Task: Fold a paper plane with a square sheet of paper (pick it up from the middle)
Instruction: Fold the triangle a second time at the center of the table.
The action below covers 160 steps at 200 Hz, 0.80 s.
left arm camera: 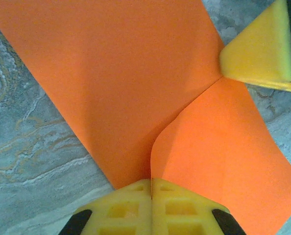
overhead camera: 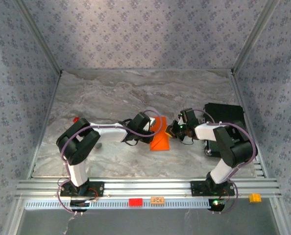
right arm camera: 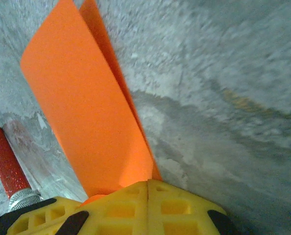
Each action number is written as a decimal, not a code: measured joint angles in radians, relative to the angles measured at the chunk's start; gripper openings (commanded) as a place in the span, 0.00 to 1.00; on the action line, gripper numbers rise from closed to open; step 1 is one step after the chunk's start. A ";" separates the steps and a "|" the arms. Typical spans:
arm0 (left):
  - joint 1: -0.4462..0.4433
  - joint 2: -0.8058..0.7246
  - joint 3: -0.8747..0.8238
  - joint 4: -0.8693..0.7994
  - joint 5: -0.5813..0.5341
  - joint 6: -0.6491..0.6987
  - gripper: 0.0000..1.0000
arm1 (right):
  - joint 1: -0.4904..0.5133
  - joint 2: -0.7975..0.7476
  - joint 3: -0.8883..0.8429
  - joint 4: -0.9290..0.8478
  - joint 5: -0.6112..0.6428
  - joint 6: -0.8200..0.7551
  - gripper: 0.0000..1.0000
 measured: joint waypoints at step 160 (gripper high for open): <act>0.000 0.000 0.000 -0.001 0.003 0.001 0.03 | 0.101 0.013 -0.018 0.043 -0.026 -0.007 0.06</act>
